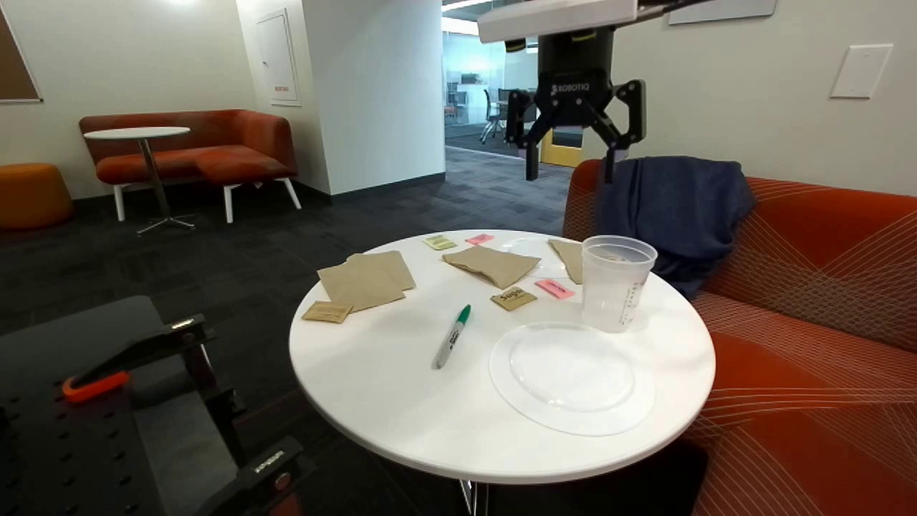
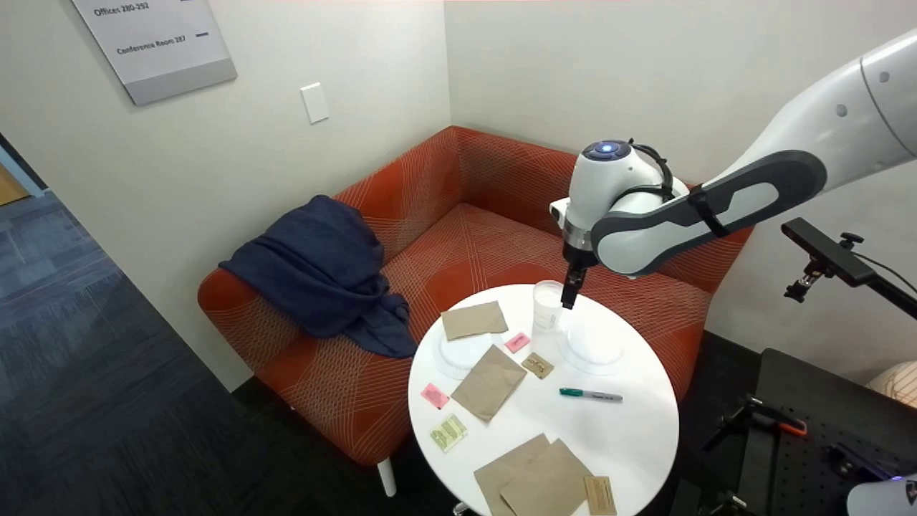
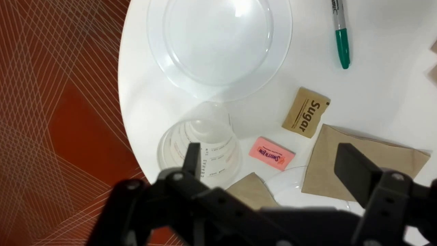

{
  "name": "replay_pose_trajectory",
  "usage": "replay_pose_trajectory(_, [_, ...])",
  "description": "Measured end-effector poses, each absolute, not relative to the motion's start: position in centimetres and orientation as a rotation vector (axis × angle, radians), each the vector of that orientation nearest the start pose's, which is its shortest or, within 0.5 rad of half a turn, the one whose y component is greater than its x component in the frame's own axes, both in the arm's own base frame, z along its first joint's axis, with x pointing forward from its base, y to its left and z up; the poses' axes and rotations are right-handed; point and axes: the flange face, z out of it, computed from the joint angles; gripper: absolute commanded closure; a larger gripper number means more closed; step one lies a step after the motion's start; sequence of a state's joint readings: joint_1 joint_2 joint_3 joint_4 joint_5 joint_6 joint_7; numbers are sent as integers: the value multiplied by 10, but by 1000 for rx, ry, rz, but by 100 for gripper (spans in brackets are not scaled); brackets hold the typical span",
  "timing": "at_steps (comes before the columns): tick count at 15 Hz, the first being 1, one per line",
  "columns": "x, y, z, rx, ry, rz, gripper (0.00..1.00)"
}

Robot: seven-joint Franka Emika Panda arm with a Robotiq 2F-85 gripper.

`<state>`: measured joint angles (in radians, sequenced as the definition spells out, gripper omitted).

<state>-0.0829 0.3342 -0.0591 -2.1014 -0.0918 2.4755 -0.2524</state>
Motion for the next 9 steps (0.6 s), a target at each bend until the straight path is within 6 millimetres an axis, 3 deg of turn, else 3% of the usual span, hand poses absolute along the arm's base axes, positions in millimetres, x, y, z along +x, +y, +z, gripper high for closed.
replay_pose_trajectory(9, [596, -86, 234, -3171, -332, -45, 0])
